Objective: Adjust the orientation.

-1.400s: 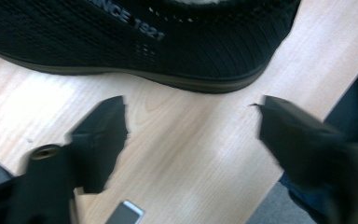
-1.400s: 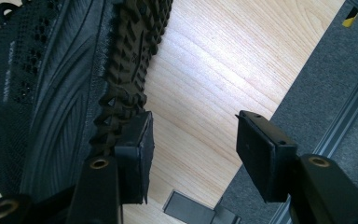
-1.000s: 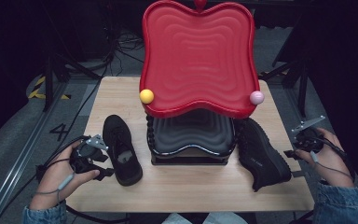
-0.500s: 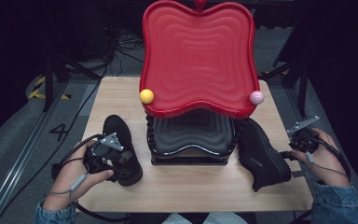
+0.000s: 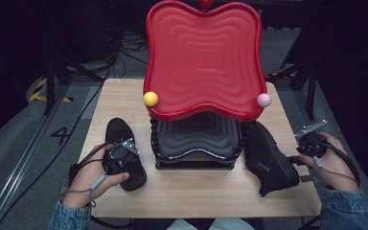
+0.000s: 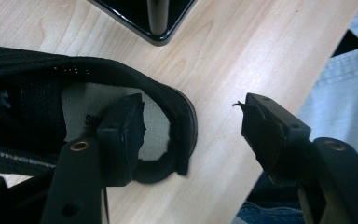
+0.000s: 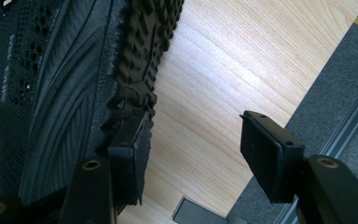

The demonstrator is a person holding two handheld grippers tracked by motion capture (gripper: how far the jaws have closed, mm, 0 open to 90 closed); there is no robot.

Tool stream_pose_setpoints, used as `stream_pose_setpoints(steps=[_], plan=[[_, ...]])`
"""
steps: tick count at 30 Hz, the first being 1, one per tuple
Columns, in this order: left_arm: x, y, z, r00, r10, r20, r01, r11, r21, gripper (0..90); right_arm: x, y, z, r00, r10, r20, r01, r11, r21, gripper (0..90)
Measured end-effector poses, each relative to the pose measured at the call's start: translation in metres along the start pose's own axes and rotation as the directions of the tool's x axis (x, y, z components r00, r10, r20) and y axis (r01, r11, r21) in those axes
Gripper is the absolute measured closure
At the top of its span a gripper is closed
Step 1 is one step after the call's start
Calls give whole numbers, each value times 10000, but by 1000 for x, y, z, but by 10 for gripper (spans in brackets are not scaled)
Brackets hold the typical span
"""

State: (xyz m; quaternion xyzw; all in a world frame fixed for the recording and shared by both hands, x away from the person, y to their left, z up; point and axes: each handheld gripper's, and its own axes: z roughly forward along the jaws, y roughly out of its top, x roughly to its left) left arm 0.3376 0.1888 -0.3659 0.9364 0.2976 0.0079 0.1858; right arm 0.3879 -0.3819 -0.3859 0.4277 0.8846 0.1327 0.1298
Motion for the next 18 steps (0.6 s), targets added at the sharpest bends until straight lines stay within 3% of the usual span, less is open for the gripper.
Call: stream_pose_setpoints(steps=[18], plan=[[17,1,36,9968,-519,600,481,9969,625,525,-7,-4,2,9996,244,129,-243,9997,-50,406]])
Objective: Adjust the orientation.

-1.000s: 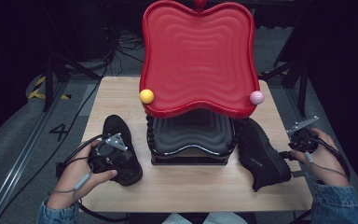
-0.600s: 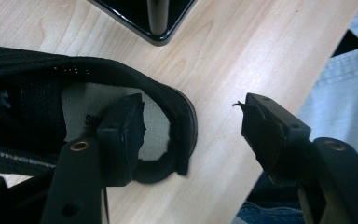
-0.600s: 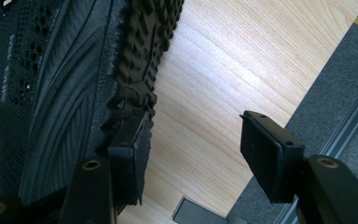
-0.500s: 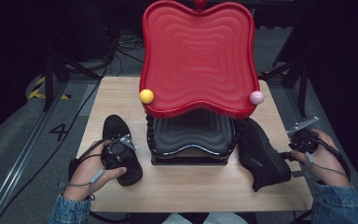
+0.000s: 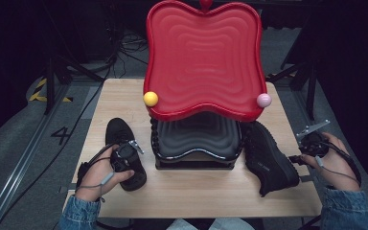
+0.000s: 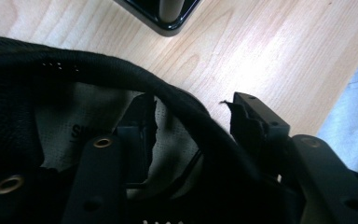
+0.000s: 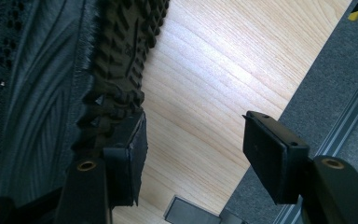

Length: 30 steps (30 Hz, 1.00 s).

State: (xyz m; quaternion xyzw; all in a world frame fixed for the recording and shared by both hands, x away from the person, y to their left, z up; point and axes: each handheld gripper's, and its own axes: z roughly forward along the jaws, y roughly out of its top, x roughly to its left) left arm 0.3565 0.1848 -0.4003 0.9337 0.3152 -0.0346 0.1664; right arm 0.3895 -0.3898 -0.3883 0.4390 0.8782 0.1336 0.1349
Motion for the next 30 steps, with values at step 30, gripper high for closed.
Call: stream_pose_setpoints(steps=[30], plan=[[-6,2,10,9992,276,297,-301,9959,857,744,-3,-5,-2,9995,294,128,-293,9995,-104,385]])
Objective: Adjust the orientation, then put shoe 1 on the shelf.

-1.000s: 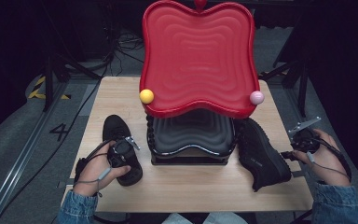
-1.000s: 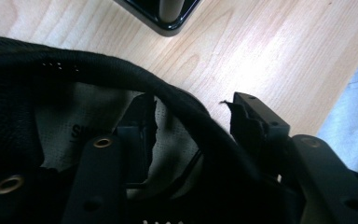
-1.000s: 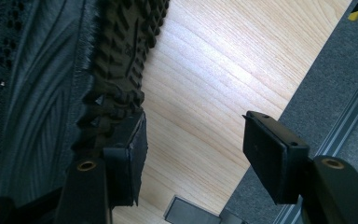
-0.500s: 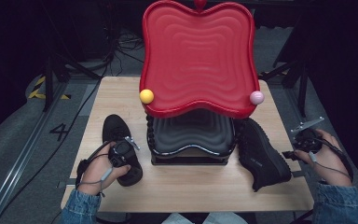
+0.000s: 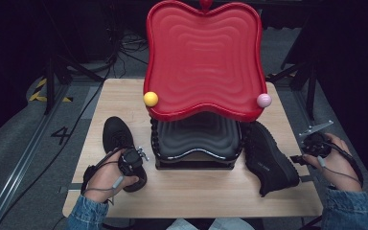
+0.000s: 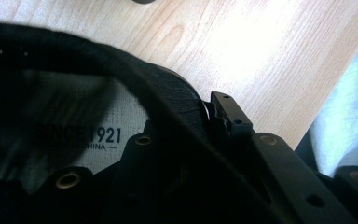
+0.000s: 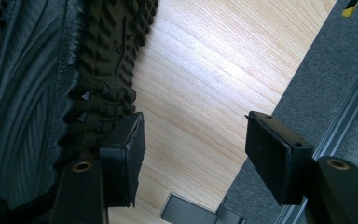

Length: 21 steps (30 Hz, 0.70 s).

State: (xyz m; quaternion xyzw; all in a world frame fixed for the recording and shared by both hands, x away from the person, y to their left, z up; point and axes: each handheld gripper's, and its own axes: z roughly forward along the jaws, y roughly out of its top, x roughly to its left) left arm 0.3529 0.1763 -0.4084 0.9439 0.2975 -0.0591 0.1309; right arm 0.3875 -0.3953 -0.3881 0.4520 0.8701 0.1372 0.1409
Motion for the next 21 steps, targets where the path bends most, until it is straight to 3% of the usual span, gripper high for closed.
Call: stream_pose_setpoints(steps=[8,15,18,21], plan=[[0,-2,-3,9996,-244,135,246,9996,-149,796,1,3,2,10000,-72,-15,72,10000,-13,384],[-3,-1,-12,9996,156,233,-156,9999,-16,855,2,4,3,10000,-87,-11,87,10000,22,380],[-6,1,-20,9978,309,583,-296,9993,-230,854,4,4,2,10000,-98,0,98,10000,8,378],[-12,5,-30,9962,549,672,-530,9982,-289,852,3,2,2,10000,-76,28,76,10000,29,376]])
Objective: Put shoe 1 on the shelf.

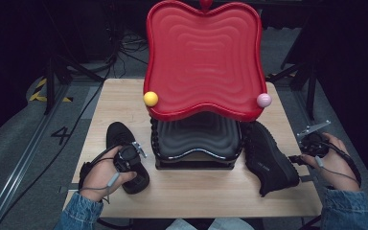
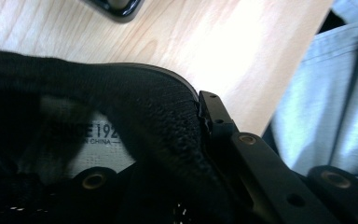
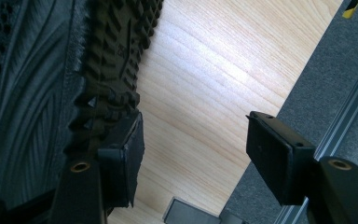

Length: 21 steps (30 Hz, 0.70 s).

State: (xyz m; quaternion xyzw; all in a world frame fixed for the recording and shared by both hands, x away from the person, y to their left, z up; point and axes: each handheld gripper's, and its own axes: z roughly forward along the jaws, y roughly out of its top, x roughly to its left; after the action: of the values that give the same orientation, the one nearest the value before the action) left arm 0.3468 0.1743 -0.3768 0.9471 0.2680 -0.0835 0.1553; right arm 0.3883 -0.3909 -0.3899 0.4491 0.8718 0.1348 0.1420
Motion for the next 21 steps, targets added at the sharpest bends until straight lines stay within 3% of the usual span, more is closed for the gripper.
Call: stream_pose_setpoints(steps=[6,12,21], plan=[[-9,6,-17,9995,317,7,-317,9994,-114,852,0,-4,-2,10000,62,11,-62,10000,-40,372],[-25,16,-46,9968,794,-136,-794,9968,-31,848,-1,-7,-2,10000,77,32,-77,10000,-42,368],[-46,27,-83,9863,1598,-411,-1589,9870,241,843,0,-9,-3,9999,120,9,-120,9999,-70,363]])
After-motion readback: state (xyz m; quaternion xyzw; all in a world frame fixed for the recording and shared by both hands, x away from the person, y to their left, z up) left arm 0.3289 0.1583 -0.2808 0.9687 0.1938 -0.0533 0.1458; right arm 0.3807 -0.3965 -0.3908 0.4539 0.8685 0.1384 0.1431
